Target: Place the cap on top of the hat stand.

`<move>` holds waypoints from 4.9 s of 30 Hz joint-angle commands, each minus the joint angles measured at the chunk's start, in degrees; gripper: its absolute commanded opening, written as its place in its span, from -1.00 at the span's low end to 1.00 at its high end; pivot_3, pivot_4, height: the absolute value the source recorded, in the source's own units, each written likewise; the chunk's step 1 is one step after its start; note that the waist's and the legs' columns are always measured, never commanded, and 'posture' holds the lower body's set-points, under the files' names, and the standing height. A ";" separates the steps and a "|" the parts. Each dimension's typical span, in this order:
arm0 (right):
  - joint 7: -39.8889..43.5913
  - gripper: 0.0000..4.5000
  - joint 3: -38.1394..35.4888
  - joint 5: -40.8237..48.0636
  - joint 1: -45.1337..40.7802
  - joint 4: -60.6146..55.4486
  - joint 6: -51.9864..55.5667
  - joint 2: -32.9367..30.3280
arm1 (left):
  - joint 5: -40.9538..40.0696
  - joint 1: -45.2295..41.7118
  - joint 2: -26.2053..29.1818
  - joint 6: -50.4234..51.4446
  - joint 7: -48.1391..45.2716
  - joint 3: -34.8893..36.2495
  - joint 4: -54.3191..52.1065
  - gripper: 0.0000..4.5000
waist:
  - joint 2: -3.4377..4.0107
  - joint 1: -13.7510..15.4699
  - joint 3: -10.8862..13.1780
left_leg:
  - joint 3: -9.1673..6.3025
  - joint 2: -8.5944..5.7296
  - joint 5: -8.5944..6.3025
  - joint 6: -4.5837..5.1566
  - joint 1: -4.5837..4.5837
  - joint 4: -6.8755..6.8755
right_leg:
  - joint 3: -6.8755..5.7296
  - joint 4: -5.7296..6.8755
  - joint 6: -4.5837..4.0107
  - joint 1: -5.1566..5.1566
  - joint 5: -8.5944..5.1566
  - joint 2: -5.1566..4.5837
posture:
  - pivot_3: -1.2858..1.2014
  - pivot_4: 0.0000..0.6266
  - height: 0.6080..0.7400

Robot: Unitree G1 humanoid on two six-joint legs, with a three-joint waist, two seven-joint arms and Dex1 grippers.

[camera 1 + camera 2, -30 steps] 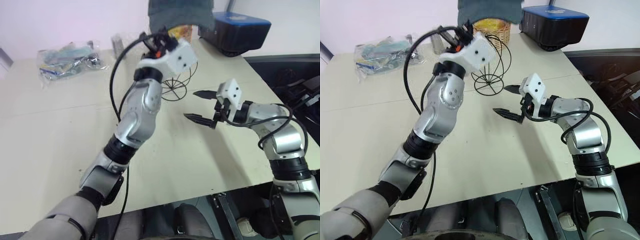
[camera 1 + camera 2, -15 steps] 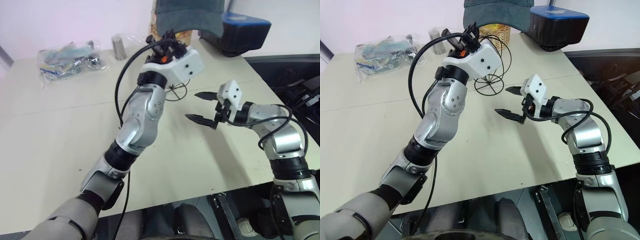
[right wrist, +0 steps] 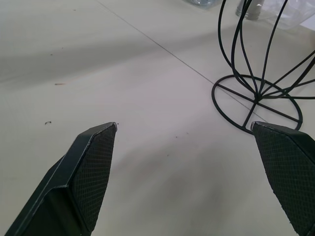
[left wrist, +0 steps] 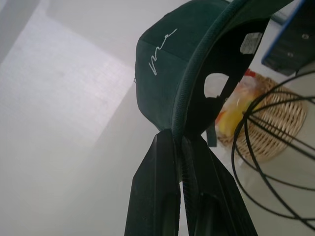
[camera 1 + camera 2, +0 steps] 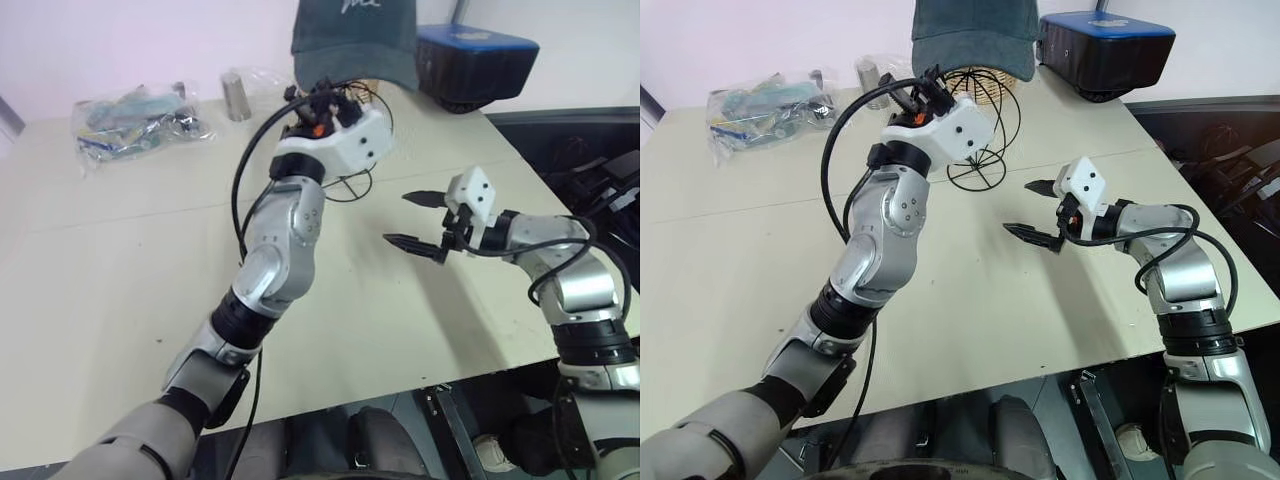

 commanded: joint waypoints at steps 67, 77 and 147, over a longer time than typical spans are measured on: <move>3.21 1.00 -0.80 0.16 -4.18 -1.30 1.97 -3.32 | 16.24 14.81 -1.59 -4.16 -15.24 -6.71 -8.60 -0.95 | 0.02 0.10 -0.01 | 0.00 0.01 -0.18 0.32 0.00 0.03 | 0.00 0.02 0.00 0.02 0.00 -0.04 | 0.03 -0.52 1.00; 2.72 1.00 -0.96 -0.18 -5.09 -0.40 1.14 -3.05 | 15.43 14.06 -1.96 -5.34 -14.08 -5.69 -7.63 -0.95 | 0.02 0.09 -0.01 | 0.00 0.01 -0.18 0.32 0.00 0.04 | 0.00 0.02 0.00 0.03 0.00 -0.04 | 0.03 -0.52 1.00; 2.24 1.00 -1.36 -2.15 -8.33 6.64 -5.06 -0.69 | -57.94 -16.75 27.91 -6.17 -33.92 32.31 37.24 0.97 | -0.22 -1.69 0.14 | -0.04 -0.01 0.05 -0.12 -0.98 0.74 | -0.15 0.29 0.17 -0.85 0.08 -0.03 | 0.03 -0.52 1.00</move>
